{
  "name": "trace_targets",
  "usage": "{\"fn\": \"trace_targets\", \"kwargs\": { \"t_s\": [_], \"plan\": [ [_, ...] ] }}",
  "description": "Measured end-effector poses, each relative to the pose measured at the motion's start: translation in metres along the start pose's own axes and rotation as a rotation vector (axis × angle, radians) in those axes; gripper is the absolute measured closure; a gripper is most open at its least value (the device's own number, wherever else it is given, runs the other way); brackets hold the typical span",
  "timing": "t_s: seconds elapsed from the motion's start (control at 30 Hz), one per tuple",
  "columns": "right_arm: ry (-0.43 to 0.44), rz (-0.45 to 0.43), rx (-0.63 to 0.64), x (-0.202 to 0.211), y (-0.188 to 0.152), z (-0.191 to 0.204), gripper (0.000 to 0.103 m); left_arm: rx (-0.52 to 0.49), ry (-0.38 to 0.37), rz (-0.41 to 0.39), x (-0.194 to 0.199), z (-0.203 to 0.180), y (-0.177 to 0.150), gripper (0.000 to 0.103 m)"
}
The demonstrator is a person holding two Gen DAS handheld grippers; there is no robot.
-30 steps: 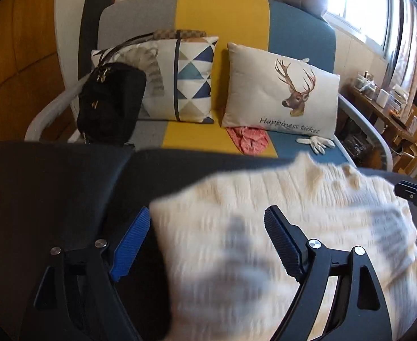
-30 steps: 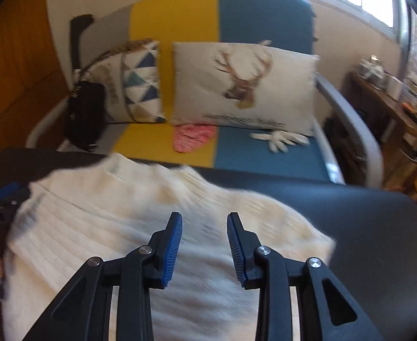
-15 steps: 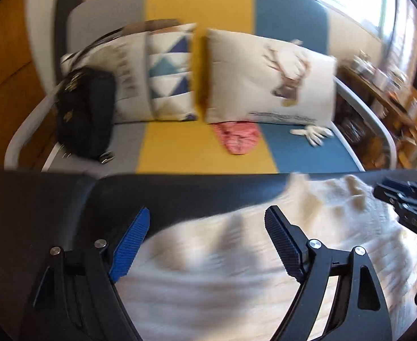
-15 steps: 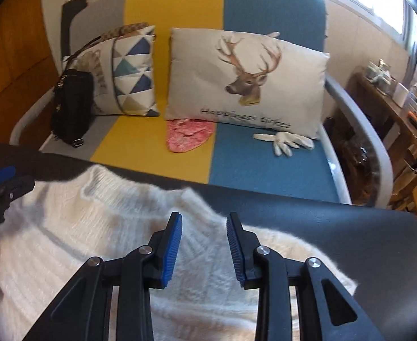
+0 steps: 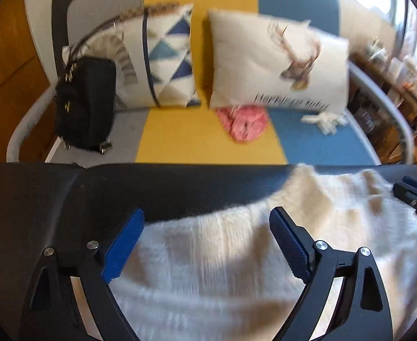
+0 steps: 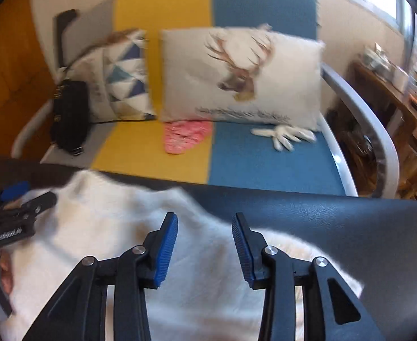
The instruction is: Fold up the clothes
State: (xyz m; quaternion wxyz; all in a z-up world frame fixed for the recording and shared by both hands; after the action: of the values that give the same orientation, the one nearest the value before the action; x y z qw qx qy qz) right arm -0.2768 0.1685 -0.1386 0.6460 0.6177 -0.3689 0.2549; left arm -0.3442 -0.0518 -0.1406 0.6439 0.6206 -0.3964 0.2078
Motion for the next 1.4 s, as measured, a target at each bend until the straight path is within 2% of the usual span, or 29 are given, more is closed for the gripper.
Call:
{"fn": "trace_targets", "kwargs": {
  "t_s": [0.07, 0.1, 0.13, 0.17, 0.2, 0.33, 0.4, 0.5, 0.53, 0.6, 0.63, 0.7, 0.73, 0.8, 0.87, 0.93, 0.97, 1.03, 1.1, 1.13, 1.2, 1.27, 1.33, 1.4],
  "plan": [
    [-0.028, 0.019, 0.057, 0.002, -0.011, 0.009, 0.064, -0.036, 0.024, -0.013, 0.009, -0.001, -0.008, 0.011],
    [-0.083, 0.062, 0.086, -0.008, -0.019, 0.008, 0.064, -0.058, 0.04, -0.001, 0.008, -0.001, -0.013, 0.011],
    [-0.102, 0.1, 0.088, -0.019, -0.025, 0.005, 0.063, -0.082, 0.055, 0.044, -0.001, -0.001, -0.02, 0.011],
    [-0.078, 0.062, 0.048, -0.016, -0.022, 0.001, 0.063, -0.092, 0.059, 0.089, -0.008, 0.0, -0.026, 0.011],
    [-0.072, 0.091, 0.017, -0.011, -0.023, -0.003, 0.064, -0.073, 0.045, 0.08, -0.002, 0.002, -0.026, 0.013],
    [-0.03, -0.001, 0.003, 0.055, -0.03, 0.003, 0.063, -0.027, 0.02, -0.017, 0.054, 0.011, -0.036, 0.013],
    [0.023, -0.024, 0.001, 0.086, -0.049, 0.01, 0.063, -0.022, 0.0, -0.066, 0.085, 0.014, -0.052, 0.013],
    [-0.016, 0.005, 0.027, 0.101, -0.087, 0.02, 0.063, -0.006, 0.004, -0.083, 0.115, 0.02, -0.087, 0.013],
    [-0.045, 0.04, 0.031, 0.096, -0.101, 0.02, 0.063, -0.003, 0.016, -0.067, 0.117, 0.023, -0.099, 0.013],
    [-0.064, 0.126, 0.028, 0.073, -0.126, 0.025, 0.062, -0.004, 0.036, 0.035, 0.097, 0.029, -0.121, 0.013],
    [-0.065, 0.061, 0.027, 0.076, -0.126, 0.026, 0.062, -0.005, 0.044, 0.078, 0.087, 0.033, -0.129, 0.011],
    [-0.058, 0.1, -0.012, 0.084, -0.125, 0.023, 0.062, 0.022, 0.035, 0.06, 0.098, 0.039, -0.127, 0.011],
    [-0.04, 0.089, -0.045, 0.096, -0.122, 0.023, 0.062, 0.035, 0.045, 0.038, 0.111, 0.04, -0.125, 0.012],
    [0.002, 0.045, -0.029, 0.126, -0.124, 0.028, 0.062, 0.043, 0.036, -0.029, 0.145, 0.037, -0.124, 0.012],
    [0.024, 0.033, 0.006, 0.154, -0.144, 0.037, 0.062, 0.04, -0.01, -0.066, 0.176, 0.025, -0.139, 0.012],
    [0.056, 0.05, 0.037, 0.176, -0.179, 0.046, 0.062, 0.02, -0.046, -0.082, 0.201, 0.012, -0.163, 0.012],
    [0.045, 0.061, 0.039, 0.187, -0.202, 0.047, 0.062, 0.009, -0.054, -0.077, 0.208, 0.008, -0.177, 0.012],
    [-0.003, 0.113, 0.041, 0.194, -0.243, 0.043, 0.062, -0.015, -0.05, -0.026, 0.21, 0.002, -0.206, 0.012],
    [-0.037, 0.113, 0.01, 0.198, -0.271, 0.028, 0.061, -0.017, -0.027, 0.076, 0.192, 0.005, -0.234, 0.012],
    [-0.054, 0.113, -0.006, 0.2, -0.285, 0.021, 0.061, -0.013, -0.019, 0.102, 0.187, 0.007, -0.245, 0.011],
    [-0.066, 0.136, -0.06, 0.212, -0.291, 0.007, 0.062, 0.019, -0.019, 0.069, 0.193, 0.014, -0.249, 0.011],
    [-0.051, 0.148, -0.129, 0.228, -0.295, -0.003, 0.062, 0.06, -0.041, 0.073, 0.205, 0.017, -0.25, 0.011],
    [-0.006, 0.144, -0.128, 0.245, -0.305, -0.001, 0.061, 0.095, -0.073, 0.064, 0.219, 0.018, -0.252, 0.011],
    [0.019, 0.163, -0.093, 0.256, -0.32, 0.01, 0.061, 0.071, -0.094, 0.066, 0.232, 0.008, -0.265, 0.011]
  ]
}}
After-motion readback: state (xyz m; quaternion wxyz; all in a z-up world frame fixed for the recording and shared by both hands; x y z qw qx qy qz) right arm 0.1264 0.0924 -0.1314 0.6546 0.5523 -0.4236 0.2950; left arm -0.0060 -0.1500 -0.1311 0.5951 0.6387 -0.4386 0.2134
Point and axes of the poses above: each gripper's, at about its wrist camera, not at the fingertips, and x roughly against the way its jaws point, z to its left, y to its top, the point moved 7 cm from there along -x, roughly the way its jaws point, and after that the axes turned 8 degrees about -y, right-handed, at the moved point
